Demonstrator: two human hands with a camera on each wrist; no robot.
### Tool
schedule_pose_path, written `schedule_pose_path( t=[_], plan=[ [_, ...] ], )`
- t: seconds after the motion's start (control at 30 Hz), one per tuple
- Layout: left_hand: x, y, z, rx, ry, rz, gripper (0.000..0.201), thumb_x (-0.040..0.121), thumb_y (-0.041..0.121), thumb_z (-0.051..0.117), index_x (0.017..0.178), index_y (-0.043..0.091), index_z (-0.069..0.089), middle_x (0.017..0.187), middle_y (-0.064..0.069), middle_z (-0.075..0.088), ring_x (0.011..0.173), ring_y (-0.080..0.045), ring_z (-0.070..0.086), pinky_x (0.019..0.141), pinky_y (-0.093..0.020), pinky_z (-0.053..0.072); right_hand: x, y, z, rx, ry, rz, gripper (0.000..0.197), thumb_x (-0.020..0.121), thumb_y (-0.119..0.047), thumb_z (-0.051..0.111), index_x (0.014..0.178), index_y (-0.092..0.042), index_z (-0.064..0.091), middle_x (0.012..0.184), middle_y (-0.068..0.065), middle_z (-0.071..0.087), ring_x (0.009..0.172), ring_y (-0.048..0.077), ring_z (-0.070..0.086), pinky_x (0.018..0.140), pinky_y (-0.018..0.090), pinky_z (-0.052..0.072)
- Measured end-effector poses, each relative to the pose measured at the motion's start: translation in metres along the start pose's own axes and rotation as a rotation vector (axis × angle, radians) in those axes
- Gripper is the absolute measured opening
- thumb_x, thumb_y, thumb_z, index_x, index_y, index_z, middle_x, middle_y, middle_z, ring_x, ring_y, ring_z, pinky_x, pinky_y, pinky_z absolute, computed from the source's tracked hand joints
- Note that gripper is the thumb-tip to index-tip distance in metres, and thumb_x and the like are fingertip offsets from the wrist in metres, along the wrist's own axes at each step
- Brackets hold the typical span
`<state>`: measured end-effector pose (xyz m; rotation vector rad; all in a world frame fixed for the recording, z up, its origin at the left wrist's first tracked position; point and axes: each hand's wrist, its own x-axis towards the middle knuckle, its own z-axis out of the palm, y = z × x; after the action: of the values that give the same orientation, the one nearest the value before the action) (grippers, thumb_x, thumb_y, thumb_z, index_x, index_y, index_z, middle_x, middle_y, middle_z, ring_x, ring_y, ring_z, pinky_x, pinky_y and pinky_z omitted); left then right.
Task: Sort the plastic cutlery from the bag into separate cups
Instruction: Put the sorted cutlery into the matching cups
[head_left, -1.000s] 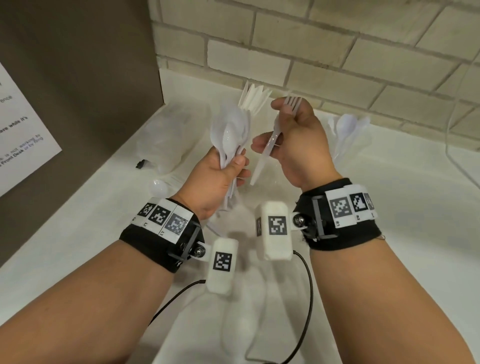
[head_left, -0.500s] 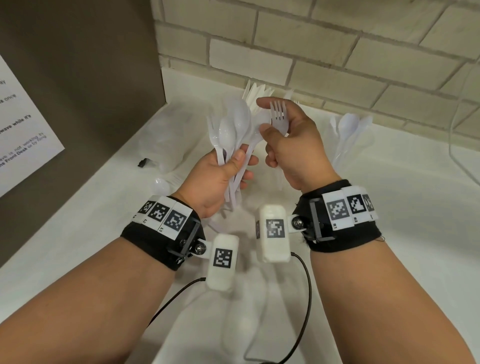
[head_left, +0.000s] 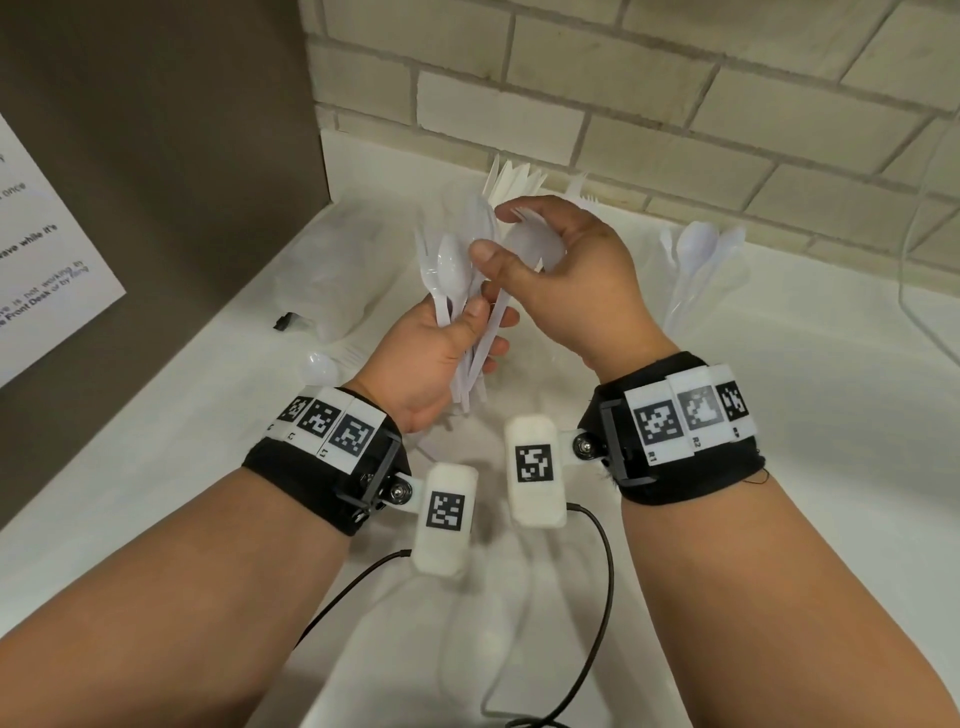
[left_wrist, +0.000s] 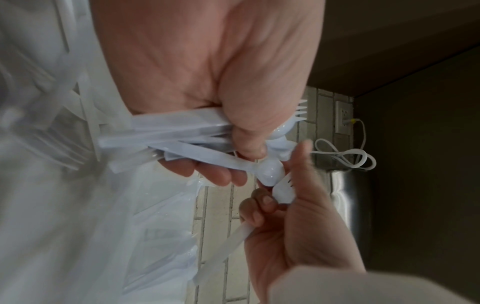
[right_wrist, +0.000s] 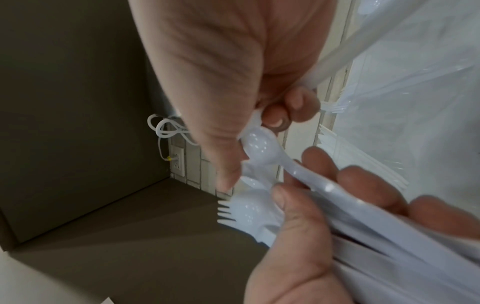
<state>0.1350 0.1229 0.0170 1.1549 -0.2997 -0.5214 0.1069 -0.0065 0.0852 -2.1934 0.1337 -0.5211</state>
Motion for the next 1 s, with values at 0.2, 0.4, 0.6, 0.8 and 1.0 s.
schedule_pose_path(
  t=[0.2, 0.4, 0.6, 0.8, 1.0],
  plan=[
    [0.001, -0.003, -0.001, 0.052, -0.04, 0.009, 0.014, 0.096, 0.019, 0.052, 0.109, 0.016, 0.058, 0.087, 0.003, 0.068, 0.071, -0.013, 0.058, 0.067, -0.028, 0.048, 0.004, 0.001, 0.006, 0.057, 0.052, 0.041, 0.019, 0.087, -0.03, 0.063, 0.104, -0.021, 0.066, 0.108, 0.006, 0.066, 0.102, 0.02, 0.061, 0.092, 0.039, 0.05],
    [0.0, -0.005, 0.002, 0.1, -0.032, 0.026, 0.029, 0.086, 0.035, 0.056, 0.111, 0.021, 0.059, 0.085, 0.005, 0.069, 0.069, -0.013, 0.059, 0.069, -0.031, 0.049, 0.002, 0.0, 0.007, 0.1, 0.107, 0.072, 0.023, 0.084, -0.028, 0.068, 0.07, -0.035, 0.052, 0.089, -0.003, 0.064, 0.091, 0.018, 0.06, 0.082, 0.033, 0.05],
    [0.002, -0.004, 0.003, 0.08, -0.005, 0.024, 0.019, 0.097, 0.024, 0.049, 0.112, 0.017, 0.059, 0.082, 0.003, 0.068, 0.067, -0.014, 0.057, 0.07, -0.033, 0.047, 0.001, -0.003, 0.012, 0.16, 0.185, 0.058, 0.018, 0.082, -0.034, 0.069, 0.069, -0.037, 0.056, 0.087, 0.0, 0.066, 0.081, 0.021, 0.064, 0.074, 0.037, 0.053],
    [0.002, -0.002, 0.003, 0.171, 0.005, 0.07, 0.048, 0.085, 0.033, 0.055, 0.121, 0.001, 0.057, 0.083, 0.003, 0.065, 0.07, -0.012, 0.061, 0.074, -0.035, 0.048, -0.005, -0.007, 0.007, 0.319, 0.202, 0.12, 0.019, 0.084, -0.021, 0.072, 0.068, -0.022, 0.062, 0.066, -0.003, 0.065, 0.044, 0.02, 0.064, 0.046, 0.029, 0.051],
    [0.001, -0.001, 0.005, 0.197, -0.03, 0.069, 0.017, 0.097, 0.022, 0.049, 0.1, 0.021, 0.066, 0.079, 0.009, 0.068, 0.076, -0.017, 0.065, 0.072, -0.036, 0.054, 0.0, -0.005, 0.008, 0.352, 0.223, 0.169, 0.03, 0.082, -0.028, 0.074, 0.067, -0.016, 0.051, 0.061, 0.004, 0.061, 0.041, 0.022, 0.062, 0.044, 0.03, 0.048]
  ],
)
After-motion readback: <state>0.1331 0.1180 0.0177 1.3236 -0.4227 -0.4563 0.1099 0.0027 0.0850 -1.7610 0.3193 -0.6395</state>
